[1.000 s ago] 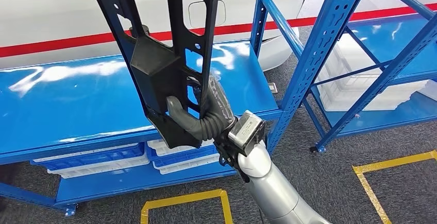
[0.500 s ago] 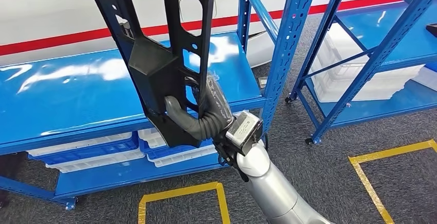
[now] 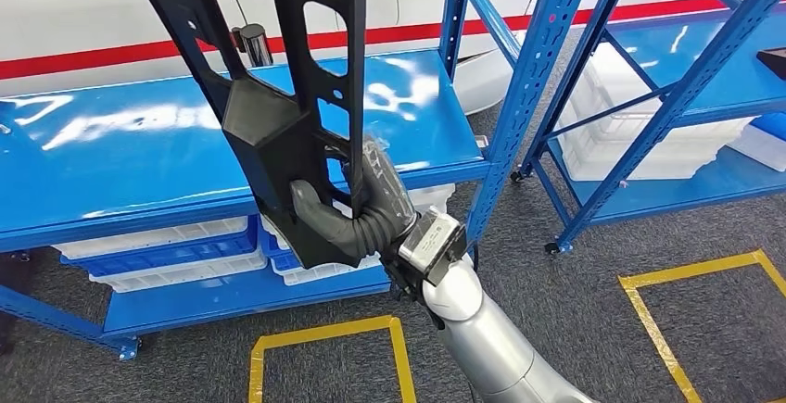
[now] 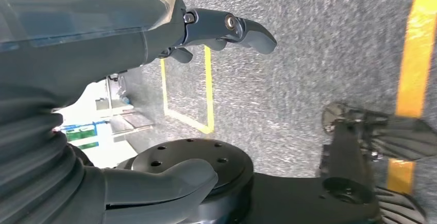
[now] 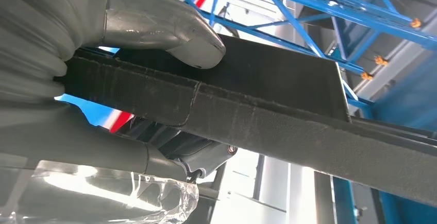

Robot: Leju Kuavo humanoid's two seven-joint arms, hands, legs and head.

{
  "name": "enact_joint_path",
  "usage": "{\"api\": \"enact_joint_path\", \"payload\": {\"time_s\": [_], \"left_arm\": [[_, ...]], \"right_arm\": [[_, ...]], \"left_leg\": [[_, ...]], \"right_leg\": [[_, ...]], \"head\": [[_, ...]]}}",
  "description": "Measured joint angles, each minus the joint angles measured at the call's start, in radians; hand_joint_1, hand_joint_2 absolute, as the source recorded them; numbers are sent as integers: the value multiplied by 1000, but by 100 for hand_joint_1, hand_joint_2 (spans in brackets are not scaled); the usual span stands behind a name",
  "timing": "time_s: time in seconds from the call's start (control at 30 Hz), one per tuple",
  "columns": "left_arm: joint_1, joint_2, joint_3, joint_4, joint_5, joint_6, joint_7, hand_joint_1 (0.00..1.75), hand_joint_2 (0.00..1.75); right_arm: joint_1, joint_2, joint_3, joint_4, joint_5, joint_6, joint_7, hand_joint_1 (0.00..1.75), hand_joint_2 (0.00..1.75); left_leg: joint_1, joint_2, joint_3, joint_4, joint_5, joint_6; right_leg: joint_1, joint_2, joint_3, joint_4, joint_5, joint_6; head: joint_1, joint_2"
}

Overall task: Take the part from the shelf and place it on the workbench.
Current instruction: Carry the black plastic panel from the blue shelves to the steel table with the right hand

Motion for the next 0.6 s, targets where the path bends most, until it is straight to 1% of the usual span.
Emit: {"api": "enact_joint_path", "payload": {"time_s": [0.03,0.07,0.1,0.13,0.17,0.2,0.23,0.27,0.3,0.33,0.37,0.4,0.43,0.47,0.5,0.53,0.57,0.6], "left_arm": [[1,0,0,0,-1,0,0,0,175],[1,-1,0,0,-2,0,0,0,175],[1,-1,0,0,-4,0,0,0,175],[1,-2,0,0,-5,1,0,0,175],[1,-3,0,0,-6,2,0,0,175],[1,-3,0,0,-7,3,0,0,175],[0,-3,0,0,-7,4,0,0,175],[0,-3,0,0,-7,5,0,0,175],[-1,-3,0,0,-7,6,0,0,175],[-1,-3,0,0,-8,7,0,0,175],[-1,-2,0,0,-8,8,0,0,175],[-2,-2,0,0,-9,9,0,0,175],[-2,-2,-1,0,-9,9,0,0,175],[-2,-2,-1,0,-9,9,0,0,175],[-2,-2,-1,0,-9,9,0,0,175],[-2,-2,-1,0,-9,9,0,0,175],[-2,-2,-1,0,-9,9,0,0,175],[-3,-2,-1,0,-9,8,0,0,175]], "right_arm": [[4,-2,1,0,2,0,-1,175,175],[9,-4,2,0,5,0,-2,175,175],[11,-6,4,0,7,0,-2,175,175],[13,-7,5,-1,10,-1,-2,175,175],[13,-8,6,-3,11,-1,-2,175,175],[13,-8,7,-6,12,-1,-2,175,175],[12,-7,9,-10,13,-1,-2,175,175],[12,-7,9,-13,13,-2,-2,175,175],[12,-7,10,-15,13,-2,-2,175,175],[13,-7,10,-16,14,-2,-3,175,175],[13,-7,10,-16,14,-2,-3,175,175],[13,-6,10,-17,15,-2,-3,175,175],[12,-5,11,-19,16,-2,-3,175,175],[12,-4,11,-20,18,-2,-3,175,175],[12,-4,11,-21,22,-2,-4,175,175],[14,-4,12,-22,26,-2,-4,175,175],[15,-3,13,-22,30,-2,-5,175,175],[16,-3,15,-22,34,-2,-5,175,175]], "left_leg": [[0,1,-10,0,7,1],[0,1,-20,1,14,0],[0,1,-29,1,21,-1],[0,1,-36,2,27,-4],[1,1,-43,4,33,-7],[-1,1,-50,7,37,-11],[-3,1,-55,11,42,-17],[-4,0,-60,14,46,-22],[-6,0,-63,17,50,-27],[-4,0,-65,17,54,-33],[-2,-1,-69,21,51,-39],[1,-3,-76,34,34,-45],[3,-6,-88,62,3,-51],[7,-8,-105,109,-39,-57],[9,-10,-125,171,-83,-63],[12,-11,-142,232,-114,-67],[16,-12,-149,273,-127,-71],[19,-12,-140,281,-122,-73]], "right_leg": [[0,0,-17,58,-25,1],[0,0,-21,89,-35,6],[-1,0,-5,83,-30,14],[-1,-1,30,38,-12,23],[-2,-1,79,-34,9,30],[-1,-1,128,-109,24,33],[0,-1,162,-164,34,32],[1,0,177,-195,37,28],[3,2,177,-204,37,22],[-1,2,169,-203,41,14],[-4,3,165,-204,46,6],[-7,2,162,-205,52,-5],[-10,2,158,-206,60,-16],[-10,1,152,-205,67,-24],[-8,1,144,-205,74,-29],[-7,1,136,-204,80,-31],[-6,1,128,-203,86,-30],[-5,1,121,-201,91,-28]], "head": [[0,0],[0,0],[0,0],[0,0],[0,0],[0,0],[-1,0],[-1,0],[-1,0],[-1,0],[-1,0],[-1,0],[-2,0],[-2,0],[-2,0],[-2,0],[-2,0],[-2,0]]}}
